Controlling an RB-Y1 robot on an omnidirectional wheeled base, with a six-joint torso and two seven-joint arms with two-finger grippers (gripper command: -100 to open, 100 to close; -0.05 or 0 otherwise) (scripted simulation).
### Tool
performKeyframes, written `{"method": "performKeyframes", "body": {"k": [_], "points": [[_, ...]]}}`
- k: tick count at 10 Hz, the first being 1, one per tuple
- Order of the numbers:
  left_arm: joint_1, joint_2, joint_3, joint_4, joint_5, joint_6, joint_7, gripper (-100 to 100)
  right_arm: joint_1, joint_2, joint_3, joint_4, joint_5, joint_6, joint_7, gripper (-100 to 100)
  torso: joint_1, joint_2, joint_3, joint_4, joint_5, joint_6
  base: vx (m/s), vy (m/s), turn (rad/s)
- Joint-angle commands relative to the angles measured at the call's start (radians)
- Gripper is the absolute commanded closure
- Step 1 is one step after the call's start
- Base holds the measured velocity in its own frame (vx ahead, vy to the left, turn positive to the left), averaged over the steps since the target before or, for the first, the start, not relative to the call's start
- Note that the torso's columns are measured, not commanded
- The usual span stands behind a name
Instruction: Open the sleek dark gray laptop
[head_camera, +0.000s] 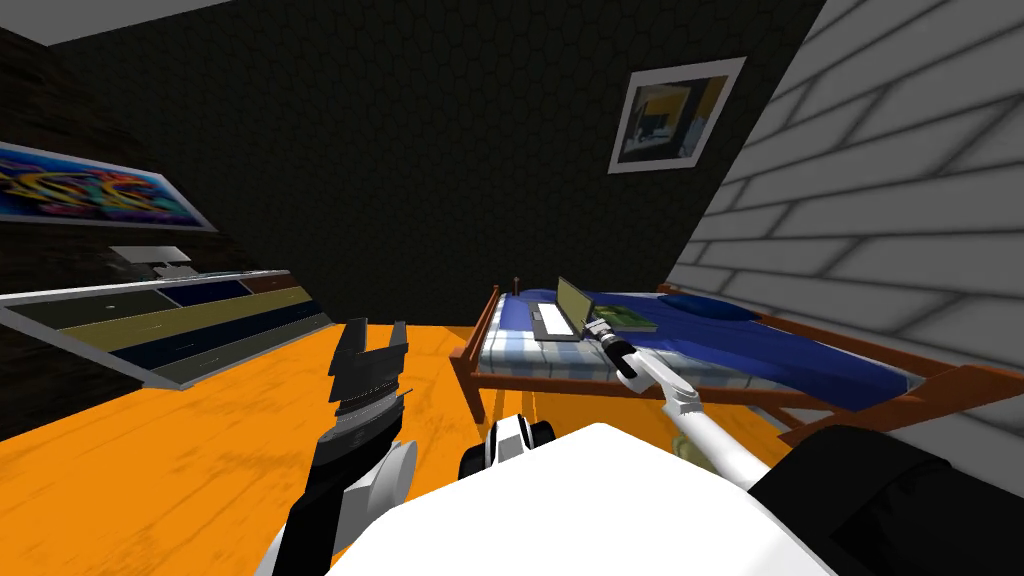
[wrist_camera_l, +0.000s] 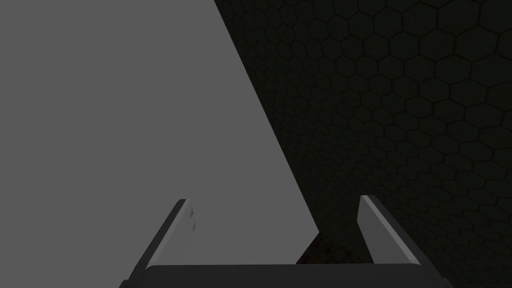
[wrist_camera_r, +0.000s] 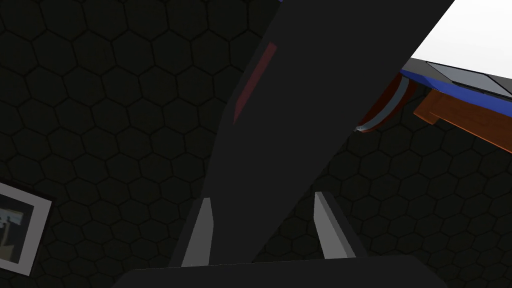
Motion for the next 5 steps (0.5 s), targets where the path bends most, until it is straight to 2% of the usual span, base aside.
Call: {"method": "performKeyframes", "body": {"k": [1,2,3,5], "points": [[0.0,0.0,0.0,0.0,0.0,0.0,0.0,0,0.02,0.008,0.01,-0.02,0.002,-0.047,0.002,100,0.001,0.0,0.0,-0.002,0.0,0.001,0.066,0.056,-0.266],[0.0,0.0,0.0,0.0,0.0,0.0,0.0,0,0.024,0.01,0.011,-0.023,0.003,-0.056,0.003,100,0.0,0.002,0.001,-0.001,-0.001,0.002,0.062,0.051,-0.202],[0.0,0.0,0.0,0.0,0.0,0.0,0.0,0,0.017,0.01,0.007,-0.023,0.003,-0.047,0.002,100,-0.003,0.004,0.002,-0.001,-0.002,0.001,0.025,0.022,-0.036],[0.0,0.0,0.0,0.0,0.0,0.0,0.0,0,0.039,0.017,0.016,-0.049,0.066,-0.04,0.062,100,-0.004,0.002,0.002,0.0,-0.002,-0.002,0.051,0.036,0.01]]}}
